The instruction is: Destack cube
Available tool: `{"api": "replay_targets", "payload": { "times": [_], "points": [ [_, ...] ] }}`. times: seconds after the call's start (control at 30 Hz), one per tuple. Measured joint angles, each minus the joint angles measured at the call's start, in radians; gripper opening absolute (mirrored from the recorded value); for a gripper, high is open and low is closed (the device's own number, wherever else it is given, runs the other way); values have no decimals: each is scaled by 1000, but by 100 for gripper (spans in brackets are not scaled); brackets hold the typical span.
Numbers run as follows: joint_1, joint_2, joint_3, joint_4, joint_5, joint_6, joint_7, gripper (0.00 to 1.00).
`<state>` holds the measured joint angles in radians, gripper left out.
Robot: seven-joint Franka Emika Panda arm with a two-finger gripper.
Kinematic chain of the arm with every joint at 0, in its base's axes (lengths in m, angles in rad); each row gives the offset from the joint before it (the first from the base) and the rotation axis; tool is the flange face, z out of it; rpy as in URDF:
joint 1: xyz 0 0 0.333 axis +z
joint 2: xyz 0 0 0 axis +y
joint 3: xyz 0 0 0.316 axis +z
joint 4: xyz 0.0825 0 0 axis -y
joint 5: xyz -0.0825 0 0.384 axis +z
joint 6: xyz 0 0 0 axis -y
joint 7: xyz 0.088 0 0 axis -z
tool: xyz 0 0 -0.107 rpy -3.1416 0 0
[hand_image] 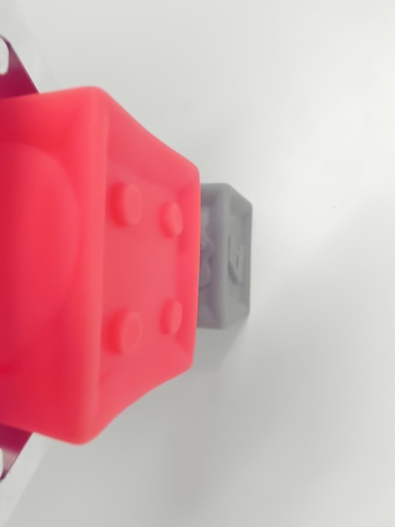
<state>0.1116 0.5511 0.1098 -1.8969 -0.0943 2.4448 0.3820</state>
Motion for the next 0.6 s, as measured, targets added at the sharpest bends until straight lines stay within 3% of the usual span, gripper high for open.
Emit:
{"api": "replay_targets", "payload": {
  "times": [0.3,0.6],
  "points": [
    [-2,-45,3,-3,6,-37,-1,0],
    [5,-73,3,-51,11,-28,60,0]
  ]
}}
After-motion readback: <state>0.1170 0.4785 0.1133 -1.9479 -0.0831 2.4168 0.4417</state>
